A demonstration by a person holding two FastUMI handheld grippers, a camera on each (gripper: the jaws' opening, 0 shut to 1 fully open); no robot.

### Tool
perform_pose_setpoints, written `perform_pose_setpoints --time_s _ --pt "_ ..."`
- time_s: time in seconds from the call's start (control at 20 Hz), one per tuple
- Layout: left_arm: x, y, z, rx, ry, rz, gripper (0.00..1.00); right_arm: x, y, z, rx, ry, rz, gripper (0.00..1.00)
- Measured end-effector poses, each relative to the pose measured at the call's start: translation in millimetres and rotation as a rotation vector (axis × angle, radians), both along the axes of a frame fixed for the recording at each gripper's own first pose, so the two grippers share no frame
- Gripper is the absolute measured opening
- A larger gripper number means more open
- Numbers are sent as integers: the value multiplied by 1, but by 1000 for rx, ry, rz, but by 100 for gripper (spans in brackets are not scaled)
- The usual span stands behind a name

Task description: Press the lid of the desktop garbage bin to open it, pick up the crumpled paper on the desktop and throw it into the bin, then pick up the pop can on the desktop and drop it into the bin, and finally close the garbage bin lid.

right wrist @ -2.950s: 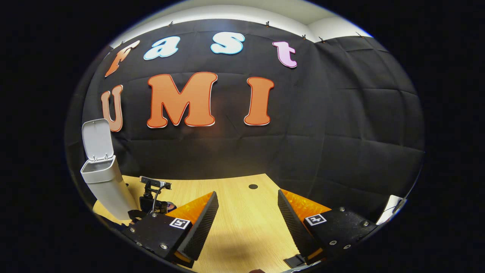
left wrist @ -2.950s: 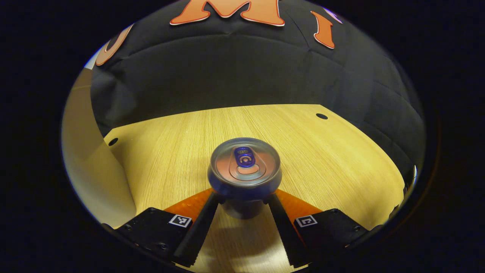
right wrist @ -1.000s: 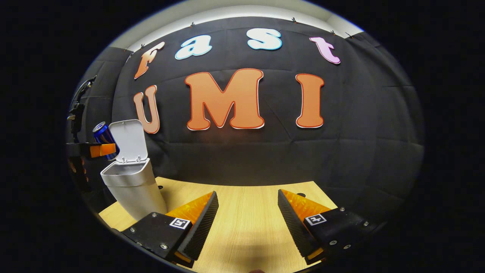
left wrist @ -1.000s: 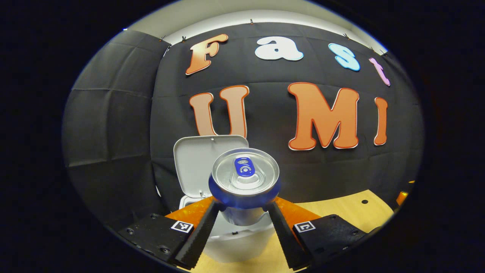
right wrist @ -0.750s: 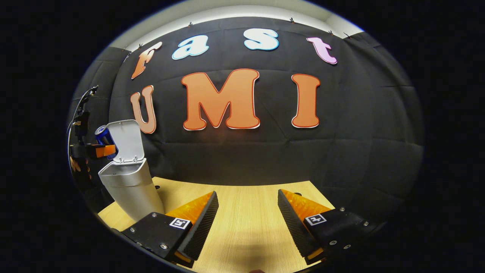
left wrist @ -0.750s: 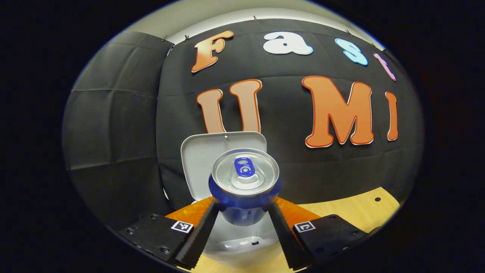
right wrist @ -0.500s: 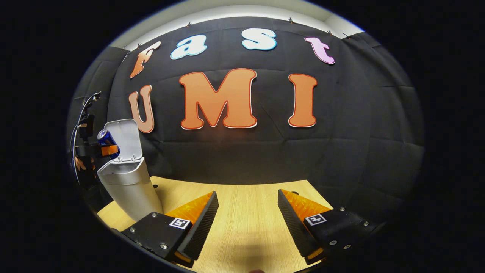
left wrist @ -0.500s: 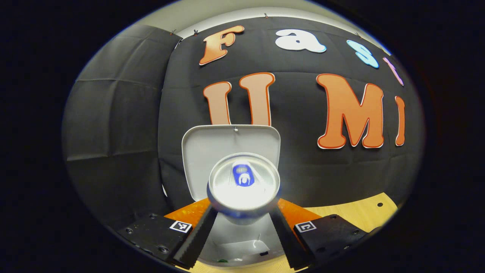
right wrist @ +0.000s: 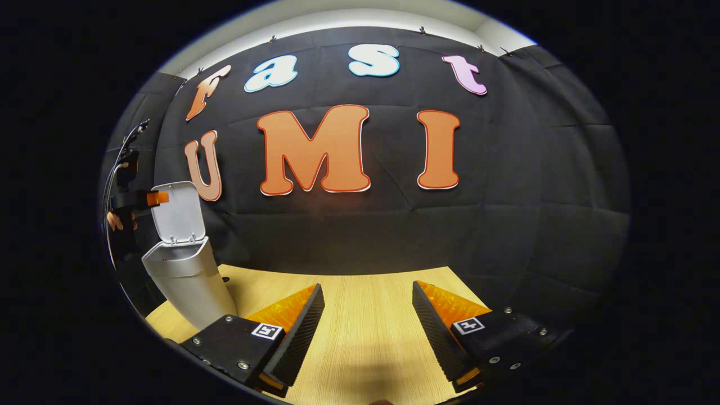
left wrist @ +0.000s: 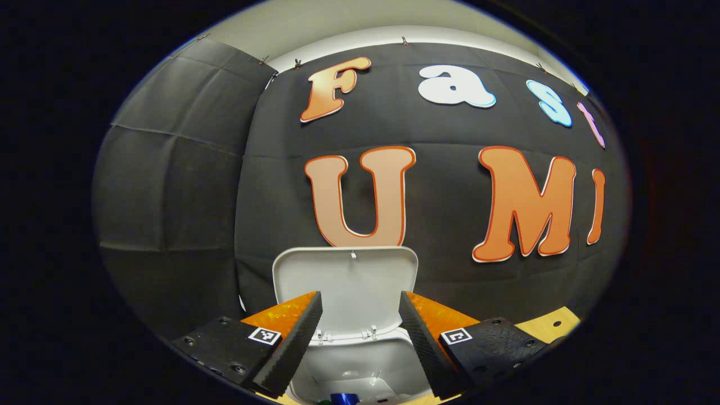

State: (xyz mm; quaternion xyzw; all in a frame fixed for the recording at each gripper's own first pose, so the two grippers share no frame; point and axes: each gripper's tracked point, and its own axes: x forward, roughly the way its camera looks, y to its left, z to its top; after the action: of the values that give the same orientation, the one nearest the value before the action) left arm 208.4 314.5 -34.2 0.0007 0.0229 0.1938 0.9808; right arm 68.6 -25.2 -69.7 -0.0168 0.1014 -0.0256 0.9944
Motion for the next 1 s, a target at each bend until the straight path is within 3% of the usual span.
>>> perform_pose_setpoints --time_s 0.35,0.5,0.7,0.9,1.0 --pt "35 37 85 -20 -98 41 87 -3 -1 0 15 0 1 94" --pt "58 56 74 -79 -47 50 91 -5 -1 0 19 -2 -1 94" --pt "83 75 25 -172 122 68 91 -9 -3 1 12 -4 -2 94" --pt "78 68 19 -113 186 63 90 -10 -5 -3 14 2 -6 94" --pt "69 52 15 -90 206 19 91 -10 -2 -3 21 2 -2 94"
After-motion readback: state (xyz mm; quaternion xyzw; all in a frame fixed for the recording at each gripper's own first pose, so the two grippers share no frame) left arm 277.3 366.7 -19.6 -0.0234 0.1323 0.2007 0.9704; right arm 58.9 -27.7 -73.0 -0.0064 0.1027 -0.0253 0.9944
